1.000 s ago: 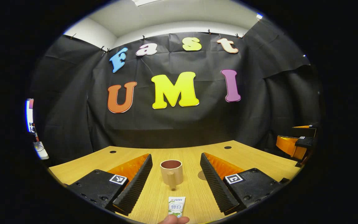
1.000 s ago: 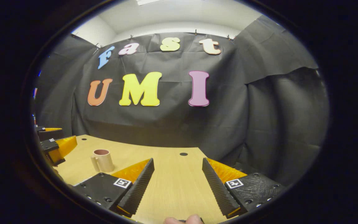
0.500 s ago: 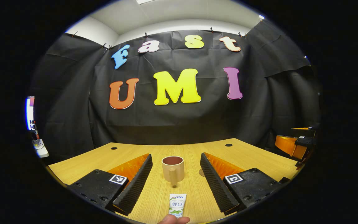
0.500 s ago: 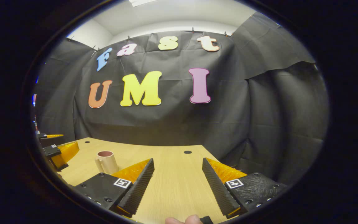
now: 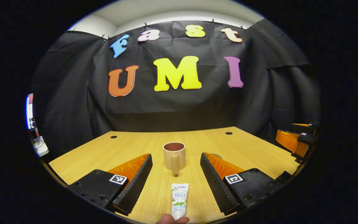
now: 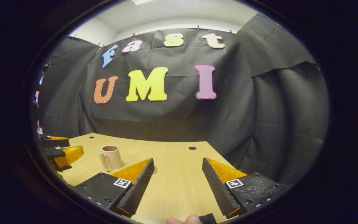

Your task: Put the toothbrush and toothpaste on the desktop into the cup, then pick up the cup and place it on the coaster on the desktop.

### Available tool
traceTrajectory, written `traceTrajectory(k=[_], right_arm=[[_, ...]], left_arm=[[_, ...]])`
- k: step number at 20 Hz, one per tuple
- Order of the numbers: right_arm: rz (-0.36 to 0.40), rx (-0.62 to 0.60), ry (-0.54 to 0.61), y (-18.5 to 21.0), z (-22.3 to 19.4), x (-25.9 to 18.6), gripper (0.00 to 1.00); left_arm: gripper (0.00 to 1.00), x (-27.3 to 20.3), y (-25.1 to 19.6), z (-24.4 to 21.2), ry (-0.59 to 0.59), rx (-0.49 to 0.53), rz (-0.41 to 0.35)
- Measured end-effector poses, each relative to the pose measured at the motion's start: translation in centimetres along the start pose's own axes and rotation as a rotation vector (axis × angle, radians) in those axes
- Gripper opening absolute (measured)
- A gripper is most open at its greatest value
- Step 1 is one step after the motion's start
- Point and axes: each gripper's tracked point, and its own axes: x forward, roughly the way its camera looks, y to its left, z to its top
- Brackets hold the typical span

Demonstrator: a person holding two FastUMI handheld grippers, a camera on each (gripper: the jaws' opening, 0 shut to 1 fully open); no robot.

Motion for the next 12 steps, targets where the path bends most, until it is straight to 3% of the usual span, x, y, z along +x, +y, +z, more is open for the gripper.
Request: traceTrajectory(k=[12], right_arm=[[0.011,0.001,0.12,-0.3,-4.4,0.4,0.94]], left_arm=[[0.99,-0.1,-1.2,-11.0,0.388,-0.025,-0.071]])
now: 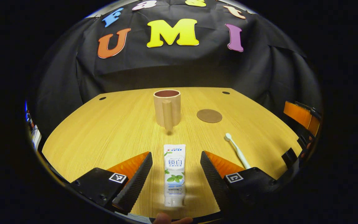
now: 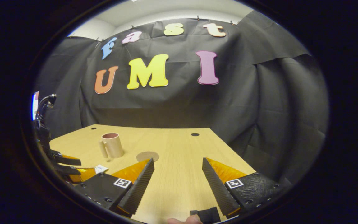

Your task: Put the toothbrush and toothpaste on the desktop into the cup, then pick up the cup and place it on the coaster on the desktop.

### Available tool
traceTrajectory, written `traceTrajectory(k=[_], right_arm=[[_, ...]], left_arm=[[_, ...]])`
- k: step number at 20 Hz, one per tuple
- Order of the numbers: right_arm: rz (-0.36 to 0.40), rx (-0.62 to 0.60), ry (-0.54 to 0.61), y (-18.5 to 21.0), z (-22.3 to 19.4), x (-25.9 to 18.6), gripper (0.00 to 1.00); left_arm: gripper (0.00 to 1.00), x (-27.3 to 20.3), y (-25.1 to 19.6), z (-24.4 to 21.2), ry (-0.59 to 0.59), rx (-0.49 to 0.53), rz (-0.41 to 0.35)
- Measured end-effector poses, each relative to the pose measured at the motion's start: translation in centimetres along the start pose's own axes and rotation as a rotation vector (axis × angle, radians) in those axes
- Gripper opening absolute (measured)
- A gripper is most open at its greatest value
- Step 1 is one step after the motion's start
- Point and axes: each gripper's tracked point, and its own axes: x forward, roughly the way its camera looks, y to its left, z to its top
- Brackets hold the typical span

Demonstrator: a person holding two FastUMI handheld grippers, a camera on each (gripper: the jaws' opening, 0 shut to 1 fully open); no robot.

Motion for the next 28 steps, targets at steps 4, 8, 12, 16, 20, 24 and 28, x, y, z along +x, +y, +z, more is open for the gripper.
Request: traceTrajectory(k=[4,8,12,16,20,24,28], right_arm=[[0.013,-0.019,0.025,0.6,-0.9,0.2,0.94],[0.035,-0.041,0.042,1.8,-1.5,0.3,0.94],[0.099,-0.024,0.093,4.1,-2.1,0.2,0.93],[0.151,-0.03,0.136,6.5,-2.8,0.3,0.94],[0.158,-0.058,0.25,7.9,-5.9,1.2,0.94],[0.19,-0.07,0.385,9.8,-9.7,1.6,0.93],[0.183,-0.077,0.421,10.7,-10.8,2.2,0.93]], left_arm=[[0.98,0.5,-0.2,-1.6,0.085,-0.004,-0.012],[0.87,0.7,0.1,-2.8,0.143,-0.005,0.008],[0.75,0.5,0.0,-3.4,0.185,-0.009,0.015],[0.63,0.7,0.2,-3.4,0.209,-0.036,0.042],[0.47,0.7,0.4,-3.3,0.233,-0.061,0.079],[0.42,0.8,-0.2,-3.1,0.208,-0.093,0.049],[0.41,0.6,-0.2,-2.5,0.184,-0.137,0.023]])
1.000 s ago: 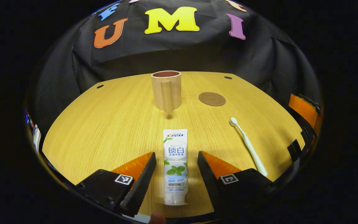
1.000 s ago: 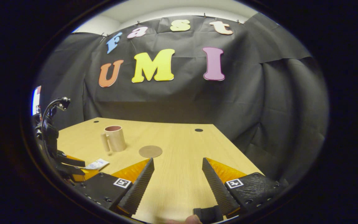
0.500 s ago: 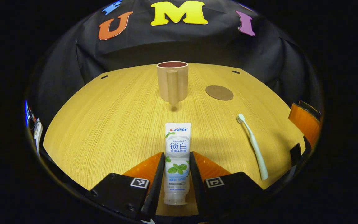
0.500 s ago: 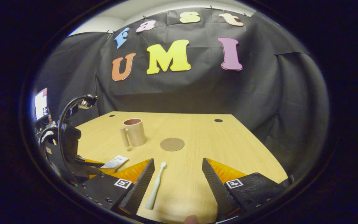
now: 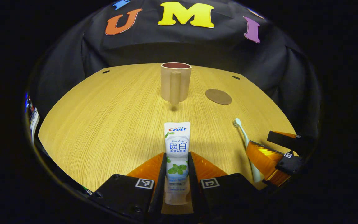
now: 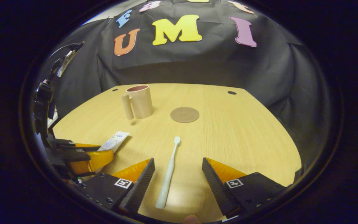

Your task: Put the toothbrush and toothpaste on the desktop into the cup, then pick up the cup and place it on the coaster on the desktop.

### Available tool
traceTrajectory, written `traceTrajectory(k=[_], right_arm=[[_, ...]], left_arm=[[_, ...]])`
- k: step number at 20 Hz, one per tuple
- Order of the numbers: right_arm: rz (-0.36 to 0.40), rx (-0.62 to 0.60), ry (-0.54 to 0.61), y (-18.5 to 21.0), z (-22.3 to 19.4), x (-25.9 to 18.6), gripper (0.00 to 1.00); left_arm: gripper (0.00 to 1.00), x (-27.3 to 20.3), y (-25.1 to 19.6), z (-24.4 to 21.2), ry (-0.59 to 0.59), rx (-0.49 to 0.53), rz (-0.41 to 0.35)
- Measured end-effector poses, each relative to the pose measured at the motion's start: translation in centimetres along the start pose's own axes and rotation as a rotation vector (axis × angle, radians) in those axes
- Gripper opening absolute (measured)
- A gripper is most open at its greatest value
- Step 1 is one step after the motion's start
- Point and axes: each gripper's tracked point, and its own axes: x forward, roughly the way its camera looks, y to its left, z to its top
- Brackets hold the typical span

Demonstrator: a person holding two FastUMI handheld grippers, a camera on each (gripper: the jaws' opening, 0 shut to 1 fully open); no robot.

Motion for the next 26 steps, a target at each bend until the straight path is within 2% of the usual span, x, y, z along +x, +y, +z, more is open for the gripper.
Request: traceTrajectory(k=[5,9,11,12,13,14,15,17,19,20,24,25,26], right_arm=[[-0.037,-0.014,0.007,0.5,0.3,1.4,0.93],[-0.05,0.0,0.056,1.1,-0.5,2.8,0.82],[-0.038,0.012,0.069,1.6,-0.4,3.3,0.72],[-0.038,0.009,0.073,1.7,-0.2,3.6,0.59],[-0.038,0.01,0.075,1.7,-0.1,3.7,0.53],[-0.029,0.019,0.077,1.8,-0.2,3.8,0.39],[-0.026,0.037,0.078,1.8,-0.2,3.9,0.32],[-0.016,0.05,0.076,1.7,-0.3,4.0,0.05],[-0.009,0.055,0.074,1.4,0.0,3.8,0.06],[-0.001,0.057,0.074,1.6,-0.1,4.1,0.0],[0.015,0.053,0.07,1.2,0.1,3.5,0.0],[0.013,0.045,0.067,0.8,0.2,3.2,0.02],[0.015,0.045,0.062,0.5,0.3,2.7,0.0]], left_arm=[[0.41,-1.7,0.7,1.6,-0.066,-0.025,0.007],[0.4,-3.1,1.3,3.3,-0.126,-0.029,0.021],[0.4,-3.8,1.6,4.0,-0.155,-0.029,0.029],[0.4,-4.0,1.8,4.4,-0.168,-0.027,0.035],[0.4,-4.1,2.0,4.6,-0.179,-0.024,0.04],[0.4,-4.3,2.1,4.8,-0.188,-0.023,0.045],[0.4,-4.6,2.2,5.2,-0.198,-0.023,0.046],[0.4,-4.9,2.3,6.2,-0.223,-0.021,0.048],[0.4,-5.0,2.2,7.8,-0.259,-0.011,0.048],[0.4,-5.1,2.1,8.9,-0.286,0.0,0.044],[0.4,-4.6,2.1,13.8,-0.387,0.053,0.035],[0.44,-4.7,2.0,15.2,-0.421,0.05,0.029],[0.4,-4.9,1.9,16.8,-0.453,0.045,0.023]])
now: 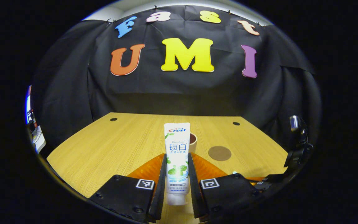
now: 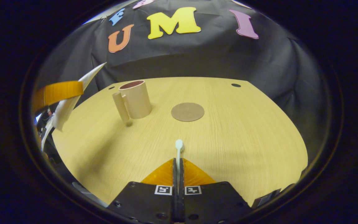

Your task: Put the toothbrush and toothpaste on the desktop into the cup, then pick up the cup and place it on the coaster on the desktop.

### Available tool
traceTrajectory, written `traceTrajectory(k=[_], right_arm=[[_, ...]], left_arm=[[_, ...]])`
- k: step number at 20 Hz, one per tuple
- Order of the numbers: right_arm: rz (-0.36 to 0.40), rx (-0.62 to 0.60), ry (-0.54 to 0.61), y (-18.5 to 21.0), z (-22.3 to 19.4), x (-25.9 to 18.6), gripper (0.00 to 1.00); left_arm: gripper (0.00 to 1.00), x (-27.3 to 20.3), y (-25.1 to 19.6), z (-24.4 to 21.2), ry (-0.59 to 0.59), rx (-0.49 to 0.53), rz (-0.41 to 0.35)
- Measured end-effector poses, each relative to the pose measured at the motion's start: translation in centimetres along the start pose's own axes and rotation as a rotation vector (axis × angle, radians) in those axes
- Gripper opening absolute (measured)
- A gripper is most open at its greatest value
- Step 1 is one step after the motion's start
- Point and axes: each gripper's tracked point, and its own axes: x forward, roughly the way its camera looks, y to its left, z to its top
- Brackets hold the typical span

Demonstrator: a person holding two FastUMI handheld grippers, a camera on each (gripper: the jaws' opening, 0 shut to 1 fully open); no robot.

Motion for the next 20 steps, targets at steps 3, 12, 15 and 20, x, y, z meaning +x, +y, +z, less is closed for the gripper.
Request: traceTrajectory(k=[3,12,15,20], right_arm=[[0.008,0.011,-0.037,-0.9,0.7,-2.0,0.0],[-0.031,-0.019,-0.183,-4.0,4.0,-8.0,0.0],[-0.035,-0.018,-0.185,-4.4,3.8,-8.3,0.0],[-0.054,0.015,-0.183,-5.7,3.9,-8.3,0.0]], left_arm=[[0.4,2.9,0.7,4.3,-0.134,-0.027,0.029],[0.4,11.2,-0.4,7.3,-0.278,-0.076,-0.059],[0.36,12.5,-0.5,7.2,-0.281,-0.095,-0.07],[0.42,13.1,-0.5,5.5,-0.242,-0.105,-0.078]])
